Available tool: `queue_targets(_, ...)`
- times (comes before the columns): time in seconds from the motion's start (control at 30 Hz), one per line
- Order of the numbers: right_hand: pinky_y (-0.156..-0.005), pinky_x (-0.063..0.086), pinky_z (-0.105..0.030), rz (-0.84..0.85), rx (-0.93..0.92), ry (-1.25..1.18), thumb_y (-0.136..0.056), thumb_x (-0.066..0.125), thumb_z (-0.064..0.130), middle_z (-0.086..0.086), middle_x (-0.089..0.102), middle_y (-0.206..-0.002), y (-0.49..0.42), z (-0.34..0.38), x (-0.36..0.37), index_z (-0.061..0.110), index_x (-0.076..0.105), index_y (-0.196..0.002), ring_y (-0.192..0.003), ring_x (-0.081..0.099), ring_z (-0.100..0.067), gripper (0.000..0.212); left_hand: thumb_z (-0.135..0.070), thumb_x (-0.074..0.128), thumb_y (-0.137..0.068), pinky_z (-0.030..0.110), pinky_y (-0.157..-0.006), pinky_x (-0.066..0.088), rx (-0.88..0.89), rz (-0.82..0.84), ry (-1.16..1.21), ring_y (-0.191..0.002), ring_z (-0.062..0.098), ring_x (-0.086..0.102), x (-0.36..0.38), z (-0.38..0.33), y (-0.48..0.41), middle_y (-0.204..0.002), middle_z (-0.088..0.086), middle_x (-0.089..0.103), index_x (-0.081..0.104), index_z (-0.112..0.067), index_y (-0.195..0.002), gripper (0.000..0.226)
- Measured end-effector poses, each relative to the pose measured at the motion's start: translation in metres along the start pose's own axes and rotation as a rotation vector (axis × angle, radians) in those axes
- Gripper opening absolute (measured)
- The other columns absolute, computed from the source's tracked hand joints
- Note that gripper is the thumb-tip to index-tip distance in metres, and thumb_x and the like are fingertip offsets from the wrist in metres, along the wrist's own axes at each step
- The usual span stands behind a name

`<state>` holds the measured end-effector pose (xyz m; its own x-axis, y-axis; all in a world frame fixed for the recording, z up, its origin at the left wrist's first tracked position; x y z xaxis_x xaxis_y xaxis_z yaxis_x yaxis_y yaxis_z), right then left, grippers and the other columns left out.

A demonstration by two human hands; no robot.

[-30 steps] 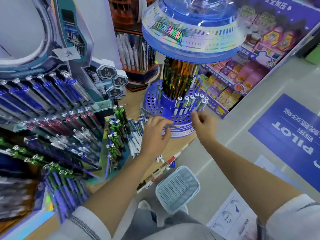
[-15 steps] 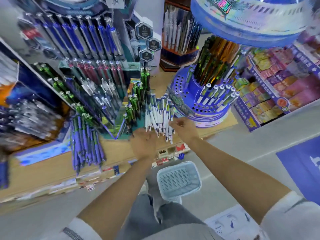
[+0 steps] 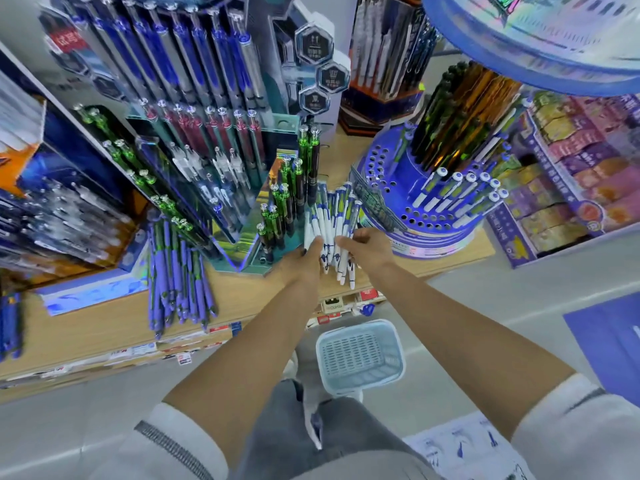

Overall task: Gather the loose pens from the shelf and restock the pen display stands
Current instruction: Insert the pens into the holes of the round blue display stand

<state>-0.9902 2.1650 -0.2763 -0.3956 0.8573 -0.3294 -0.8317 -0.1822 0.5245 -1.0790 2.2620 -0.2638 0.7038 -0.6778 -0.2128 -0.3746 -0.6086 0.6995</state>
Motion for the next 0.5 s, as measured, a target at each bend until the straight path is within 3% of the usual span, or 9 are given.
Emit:
queue_targets(0.03,-0.073,0.053,-0.035,0.012,-0.001,-0.012,-0.078,0.08,0.027,-0.004,0.06,-0.082,-0.0004,-0.0009,-0.0014,0.01,0.057,-0.095,-0.071,0.057,-0.02,0.033,-0.045,0.067,-0.085,0.04,-0.081,0.056,-0.002,0.024,0.007,-0.091,0.036,0.068,0.0017,-0.0007,-0.0021,-0.102,0.019,0.07,0.064,0.0,-0.11,0.052)
queue_targets(0.1,-0.067,0.05,-0.033,0.039,-0.008,-0.035,-0.078,0.08,0.026,-0.004,0.059,-0.077,-0.0003,-0.0011,-0.0034,0.011,0.055,-0.089,-0.063,0.055,-0.017,0.031,-0.04,0.068,-0.086,0.03,-0.061,0.056,-0.018,0.06,0.019,-0.068,0.024,0.065,0.0026,-0.0024,-0.0019,-0.096,0.012,0.068,0.059,-0.002,-0.119,0.051)
queue_targets(0.2,-0.073,0.055,-0.035,0.049,-0.002,-0.024,-0.078,0.081,0.025,-0.002,0.058,-0.076,-0.001,0.0005,-0.0036,0.01,0.055,-0.092,-0.065,0.057,-0.018,0.034,-0.035,0.064,-0.091,0.019,-0.045,0.048,-0.033,0.098,0.009,-0.053,0.012,0.053,0.0016,-0.003,-0.0019,-0.085,0.007,0.061,0.057,-0.004,-0.117,0.041)
queue_targets(0.33,-0.076,0.056,-0.037,0.034,0.006,0.007,-0.08,0.078,0.018,-0.004,0.062,-0.076,-0.0053,0.0039,-0.0041,0.009,0.06,-0.092,-0.064,0.058,-0.018,0.022,-0.028,0.058,-0.094,0.02,-0.046,0.047,0.001,0.138,-0.034,-0.053,0.013,0.05,-0.0029,-0.0071,0.0016,-0.067,0.004,0.053,0.056,-0.006,-0.099,0.023)
queue_targets(0.4,-0.078,0.057,-0.04,0.027,-0.003,0.014,-0.081,0.075,0.016,-0.004,0.062,-0.074,-0.0065,0.0037,-0.0036,0.012,0.06,-0.085,-0.066,0.059,-0.02,0.016,-0.026,0.055,-0.092,0.027,-0.055,0.048,0.006,0.143,-0.036,-0.053,0.016,0.05,-0.0038,-0.008,0.0005,-0.064,0.004,0.051,0.054,-0.006,-0.096,0.021)
queue_targets(0.5,-0.075,0.055,-0.038,0.033,-0.015,-0.001,-0.079,0.08,0.022,-0.006,0.063,-0.08,-0.0048,0.0013,-0.0033,0.016,0.056,-0.082,-0.07,0.059,-0.021,0.025,-0.032,0.059,-0.09,0.034,-0.065,0.049,0.005,0.163,-0.03,-0.054,0.019,0.05,-0.0032,-0.0099,0.0001,-0.062,0.005,0.052,0.052,-0.007,-0.088,0.026)
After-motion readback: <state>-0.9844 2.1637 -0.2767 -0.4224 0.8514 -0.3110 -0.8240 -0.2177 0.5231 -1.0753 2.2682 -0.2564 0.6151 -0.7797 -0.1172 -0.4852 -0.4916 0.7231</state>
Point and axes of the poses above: each hand's wrist, its own y-axis away from the middle knuckle, its own x-axis out of the palm, z = x × y, the point moved 2 cm from there along -y, towards the middle knuckle
